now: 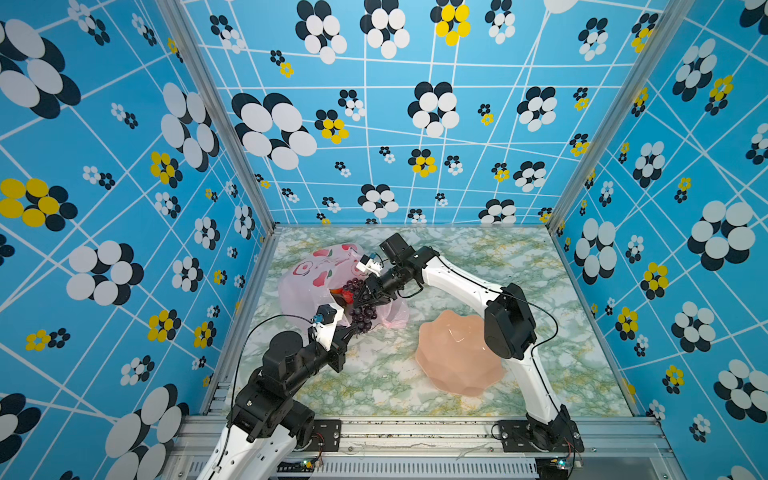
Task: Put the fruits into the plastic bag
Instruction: 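Lower the grapes into the bag and open the right gripper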
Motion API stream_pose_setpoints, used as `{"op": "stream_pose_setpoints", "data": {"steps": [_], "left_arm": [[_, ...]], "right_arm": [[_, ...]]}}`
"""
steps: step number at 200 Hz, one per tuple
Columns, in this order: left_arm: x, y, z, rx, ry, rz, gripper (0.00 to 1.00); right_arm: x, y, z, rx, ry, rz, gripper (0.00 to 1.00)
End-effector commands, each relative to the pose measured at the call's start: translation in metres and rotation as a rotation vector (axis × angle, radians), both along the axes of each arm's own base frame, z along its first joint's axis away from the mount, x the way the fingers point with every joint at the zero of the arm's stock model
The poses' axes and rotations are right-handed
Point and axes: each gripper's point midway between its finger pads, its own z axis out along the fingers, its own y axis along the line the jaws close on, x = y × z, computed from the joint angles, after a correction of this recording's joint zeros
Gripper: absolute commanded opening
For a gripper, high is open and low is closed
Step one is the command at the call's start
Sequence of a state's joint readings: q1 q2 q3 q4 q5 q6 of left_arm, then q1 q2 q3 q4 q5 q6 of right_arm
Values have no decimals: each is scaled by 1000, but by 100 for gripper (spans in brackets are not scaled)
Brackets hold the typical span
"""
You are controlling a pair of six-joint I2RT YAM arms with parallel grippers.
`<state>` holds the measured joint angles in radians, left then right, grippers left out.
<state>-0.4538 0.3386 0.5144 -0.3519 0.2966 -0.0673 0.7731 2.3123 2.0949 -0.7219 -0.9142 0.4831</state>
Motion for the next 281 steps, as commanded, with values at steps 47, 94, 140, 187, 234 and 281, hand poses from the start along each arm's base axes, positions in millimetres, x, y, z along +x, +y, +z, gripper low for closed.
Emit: {"op": "stream_pose_setpoints", "data": {"steps": [47,94,140,187,234,281], "left_arm": [[-28,-31,11,-55,-95,-253,0],[-34,-35,10,-44,-95,-277,0],[-36,-35,10,-41,-101,-278,0],[-20,-15,9,-9,-95,-119,0],[-13,-5,8,-1,-87,-43,0],[-9,1,8,4,-82,-4,0]], "right_arm": [[1,16,-19,-126,82,-29,35],[76,23,25,51,115,-300,35],[134,0,34,58,39,-507,38],[136,-4,28,3,-118,-542,44],[107,25,30,54,-135,-386,99],[88,27,62,118,-209,-308,99]]}}
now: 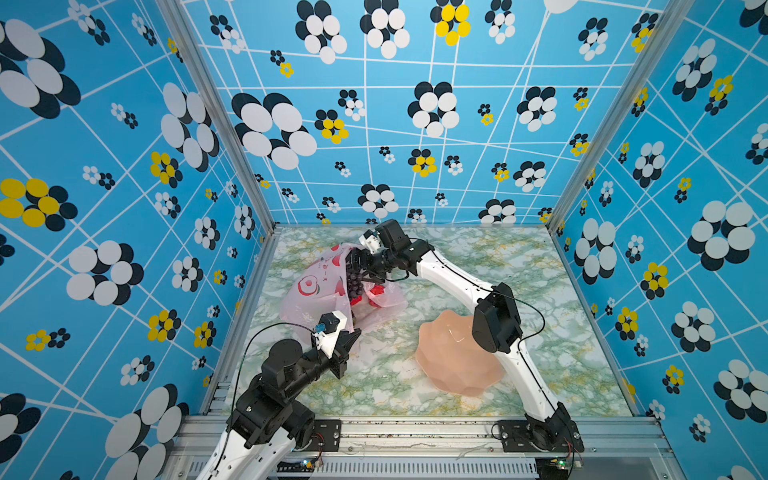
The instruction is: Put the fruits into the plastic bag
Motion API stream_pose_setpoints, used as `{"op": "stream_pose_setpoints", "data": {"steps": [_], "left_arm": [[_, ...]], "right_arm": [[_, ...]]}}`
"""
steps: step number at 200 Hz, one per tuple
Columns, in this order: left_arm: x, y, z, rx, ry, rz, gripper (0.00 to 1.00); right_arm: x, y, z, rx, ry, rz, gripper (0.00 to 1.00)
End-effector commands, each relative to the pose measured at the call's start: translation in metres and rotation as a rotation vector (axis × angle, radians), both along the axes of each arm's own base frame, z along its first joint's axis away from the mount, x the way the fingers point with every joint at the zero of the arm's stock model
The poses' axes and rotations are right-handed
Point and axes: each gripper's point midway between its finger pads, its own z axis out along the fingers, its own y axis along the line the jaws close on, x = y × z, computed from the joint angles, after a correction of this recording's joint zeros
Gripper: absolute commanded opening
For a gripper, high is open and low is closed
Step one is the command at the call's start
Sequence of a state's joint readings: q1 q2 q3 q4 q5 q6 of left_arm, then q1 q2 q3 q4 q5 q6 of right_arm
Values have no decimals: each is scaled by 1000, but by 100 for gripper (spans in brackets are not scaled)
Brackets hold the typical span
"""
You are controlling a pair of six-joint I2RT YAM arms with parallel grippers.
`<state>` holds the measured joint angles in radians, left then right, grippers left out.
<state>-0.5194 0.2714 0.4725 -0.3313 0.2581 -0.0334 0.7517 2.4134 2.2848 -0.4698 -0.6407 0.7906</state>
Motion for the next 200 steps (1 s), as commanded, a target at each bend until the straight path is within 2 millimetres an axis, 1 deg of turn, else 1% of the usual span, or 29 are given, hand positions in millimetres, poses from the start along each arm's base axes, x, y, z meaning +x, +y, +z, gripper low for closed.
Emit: {"op": "stream_pose_setpoints", "data": {"steps": [1,44,50,52,54,58,77,82,84,91,95,99,104,111,119,124,128,135,138,139,141,156,169,173,200], "left_arm": [[1,5,9,-7,-14,32,0],[2,8,9,-6,-12,51,0],[3,9,9,-6,-12,55,0],[3,9,9,-5,-12,57,0],[3,9,9,-5,-12,58,0],[3,9,9,-5,-14,60,0],[3,10,9,-6,-14,65,0],[4,11,9,-5,-13,68,0],[3,11,9,-5,-14,67,0],[3,11,10,-7,-14,68,0],[3,11,10,-7,-14,69,0],[3,11,10,-7,-14,71,0],[3,11,10,-7,-14,69,0],[3,11,10,-6,-14,70,0],[4,12,10,-5,-13,73,0],[4,12,9,-5,-12,73,0],[4,12,9,-4,-12,74,0],[4,12,9,-5,-13,74,0],[4,12,9,-5,-13,75,0],[4,12,9,-5,-13,75,0],[4,12,9,-4,-12,75,0],[4,12,10,-5,-14,76,0],[4,12,10,-4,-14,77,0],[4,12,10,-4,-15,77,0],[4,12,8,1,-13,76,0]], "right_arm": [[-10,-3,41,60,-94,59,99],[-25,-26,74,25,-202,69,99],[-26,-30,72,11,-209,65,99],[-26,-31,68,2,-206,64,99],[-28,-34,78,9,-222,60,99],[-29,-39,83,3,-234,55,99],[-32,-55,83,-59,-279,31,99],[-33,-60,86,-73,-300,19,99],[-33,-62,84,-82,-303,15,99],[-33,-70,88,-99,-340,-4,99],[-33,-74,87,-111,-357,-15,99],[-32,-79,91,-114,-381,-29,99],[-34,-84,89,-124,-402,-39,99],[-35,-91,91,-127,-441,-56,99],[-36,-98,97,-120,-489,-80,99],[-36,-104,94,-126,-503,-93,99],[-37,-107,99,-115,-525,-100,99],[-40,-113,97,-107,-535,-94,99],[-41,-114,100,-96,-545,-90,99],[-42,-116,94,-103,-536,-85,99],[-44,-118,89,-106,-525,-75,99],[-54,-127,75,-127,-474,-23,99],[-67,-129,63,-149,-418,54,99],[-70,-129,61,-155,-407,72,98],[-93,-128,23,-256,-326,159,89]]}}
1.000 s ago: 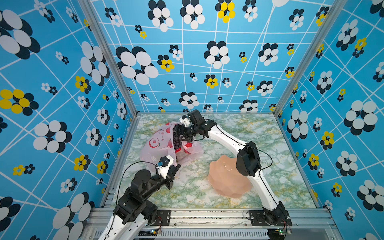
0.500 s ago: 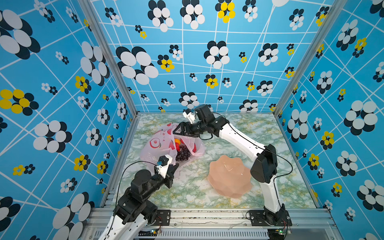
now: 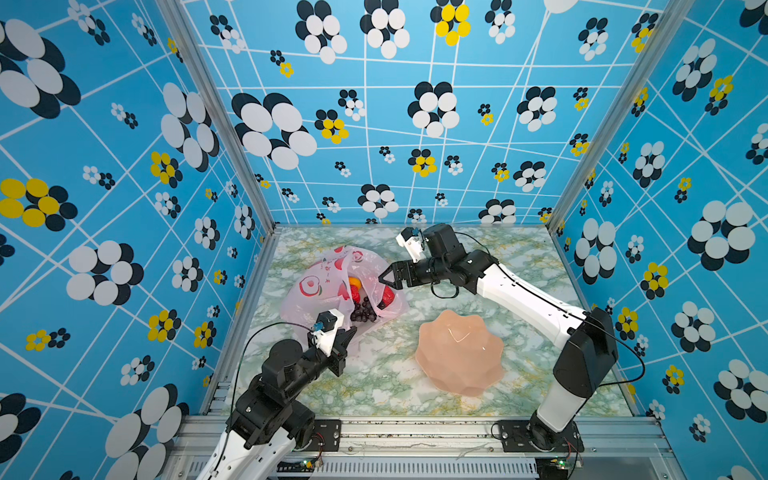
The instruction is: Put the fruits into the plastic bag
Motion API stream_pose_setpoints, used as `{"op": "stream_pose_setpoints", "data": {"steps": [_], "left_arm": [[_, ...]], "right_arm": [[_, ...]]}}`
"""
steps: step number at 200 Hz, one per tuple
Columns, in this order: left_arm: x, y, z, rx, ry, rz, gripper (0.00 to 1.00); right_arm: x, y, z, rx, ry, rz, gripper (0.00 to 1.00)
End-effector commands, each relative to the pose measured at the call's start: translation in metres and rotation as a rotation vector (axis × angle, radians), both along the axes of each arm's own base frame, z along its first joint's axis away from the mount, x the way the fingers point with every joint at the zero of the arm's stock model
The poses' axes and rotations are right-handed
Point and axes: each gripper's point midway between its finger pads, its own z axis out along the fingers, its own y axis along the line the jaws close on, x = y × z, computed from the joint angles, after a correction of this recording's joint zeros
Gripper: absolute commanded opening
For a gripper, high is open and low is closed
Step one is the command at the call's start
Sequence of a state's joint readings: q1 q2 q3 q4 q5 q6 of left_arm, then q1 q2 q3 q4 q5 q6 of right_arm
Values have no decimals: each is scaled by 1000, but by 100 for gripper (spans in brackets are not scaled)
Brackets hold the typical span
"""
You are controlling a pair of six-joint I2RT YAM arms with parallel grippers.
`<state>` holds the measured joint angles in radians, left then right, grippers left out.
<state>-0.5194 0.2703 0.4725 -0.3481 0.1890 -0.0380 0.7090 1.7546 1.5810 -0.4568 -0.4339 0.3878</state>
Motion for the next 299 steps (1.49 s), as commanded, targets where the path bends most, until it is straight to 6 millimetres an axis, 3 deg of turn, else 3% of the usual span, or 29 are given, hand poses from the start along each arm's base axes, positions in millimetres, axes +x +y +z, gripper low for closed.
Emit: {"op": "stream_pose_setpoints", "data": {"steps": [1,9,14,70,121,149,152,158,196,271,299], "left_arm": [[-3,3,13,-17,-24,7,0],[-3,3,13,-17,-24,7,0],[-3,2,13,-17,-23,5,0],[-4,2,14,-18,-26,1,0],[-5,2,15,-21,-31,-2,0],[-5,1,16,-23,-33,-6,0],[-5,1,15,-23,-31,-6,0],[-5,1,16,-24,-33,-7,0],[-5,1,15,-23,-32,-7,0],[-5,1,14,-22,-28,-10,0],[-5,0,14,-21,-26,-10,0]], "right_arm": [[-30,3,-34,-106,79,109,89],[-37,7,-43,-123,100,132,86],[-36,13,-36,-115,84,142,85],[-35,43,-81,-195,168,165,75],[-23,53,-110,-256,191,152,72],[-18,60,-112,-284,171,171,69],[-18,61,-125,-306,190,175,68],[-18,62,-129,-319,198,183,66],[-24,74,-138,-364,213,233,61],[-18,56,-154,-535,136,227,56],[-25,63,-154,-512,150,246,44]]}}
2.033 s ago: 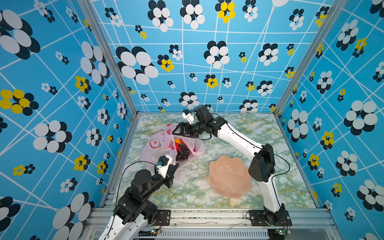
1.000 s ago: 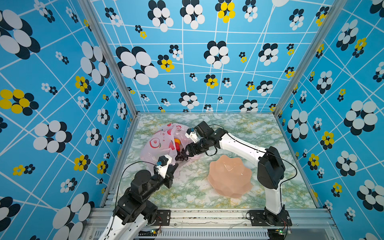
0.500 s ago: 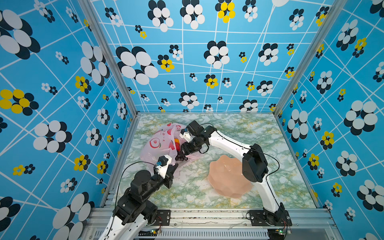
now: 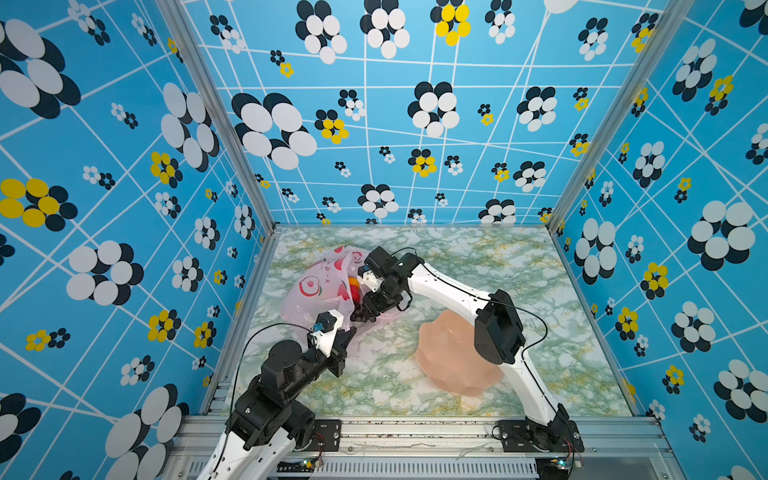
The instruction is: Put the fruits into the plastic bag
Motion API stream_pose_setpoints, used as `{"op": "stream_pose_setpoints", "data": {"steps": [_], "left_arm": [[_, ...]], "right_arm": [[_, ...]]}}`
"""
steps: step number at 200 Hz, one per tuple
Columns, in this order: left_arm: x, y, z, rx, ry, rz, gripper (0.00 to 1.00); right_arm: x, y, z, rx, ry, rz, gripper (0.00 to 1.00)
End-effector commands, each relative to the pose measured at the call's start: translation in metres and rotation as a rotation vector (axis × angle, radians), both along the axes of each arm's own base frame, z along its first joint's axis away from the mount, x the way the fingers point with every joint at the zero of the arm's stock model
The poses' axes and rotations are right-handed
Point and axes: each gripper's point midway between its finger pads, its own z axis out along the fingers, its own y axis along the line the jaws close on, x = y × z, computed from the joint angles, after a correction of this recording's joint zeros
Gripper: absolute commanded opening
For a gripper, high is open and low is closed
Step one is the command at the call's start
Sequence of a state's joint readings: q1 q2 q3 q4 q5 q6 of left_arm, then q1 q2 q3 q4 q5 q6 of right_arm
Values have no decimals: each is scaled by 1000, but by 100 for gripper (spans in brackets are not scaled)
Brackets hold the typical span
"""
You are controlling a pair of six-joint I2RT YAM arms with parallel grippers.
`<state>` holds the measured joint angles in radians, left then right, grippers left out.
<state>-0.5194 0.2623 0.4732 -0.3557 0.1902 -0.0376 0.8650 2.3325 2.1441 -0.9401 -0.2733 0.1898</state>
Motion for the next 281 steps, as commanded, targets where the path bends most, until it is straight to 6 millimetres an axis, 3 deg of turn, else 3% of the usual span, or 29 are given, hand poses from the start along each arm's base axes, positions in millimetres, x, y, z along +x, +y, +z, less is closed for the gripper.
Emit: {"op": "stream_pose_setpoints", "data": {"steps": [1,38,53,60,91,93,97,130,135,138,173,212,236,256,280,281], "left_arm": [[-3,0,14,-20,-25,-9,0],[-3,0,14,-22,-25,-8,0],[-3,0,14,-22,-26,-6,0],[-3,0,14,-21,-26,-6,0],[-6,6,23,-41,-27,18,0],[-5,6,23,-38,-28,23,0],[-3,9,26,-34,-32,41,0],[26,32,71,-2,6,239,0],[31,33,78,2,33,262,0],[35,33,81,3,51,274,0],[78,41,120,-80,305,382,0],[130,71,173,-380,374,415,0],[165,93,188,-538,415,451,0],[178,83,217,-673,385,361,0],[182,71,255,-774,273,278,0],[183,71,255,-776,272,277,0]], "right_arm": [[-11,0,-8,-39,21,28,44],[-18,6,13,25,45,27,11],[-20,6,30,59,41,29,0],[-20,5,39,74,36,29,0],[2,-5,101,208,4,-40,0],[3,-7,118,240,-13,-45,0],[7,-9,133,275,-19,-58,0],[49,-12,228,544,-65,-151,0],[53,-14,251,598,-83,-158,0],[60,-11,249,610,-74,-166,0],[100,-15,332,916,-93,-228,0],[122,-40,380,1053,-190,-271,0],[130,-61,401,1092,-240,-290,0],[128,-81,420,1121,-264,-281,0],[134,-120,433,1087,-355,-323,0],[130,-124,440,1093,-368,-321,0]]}}
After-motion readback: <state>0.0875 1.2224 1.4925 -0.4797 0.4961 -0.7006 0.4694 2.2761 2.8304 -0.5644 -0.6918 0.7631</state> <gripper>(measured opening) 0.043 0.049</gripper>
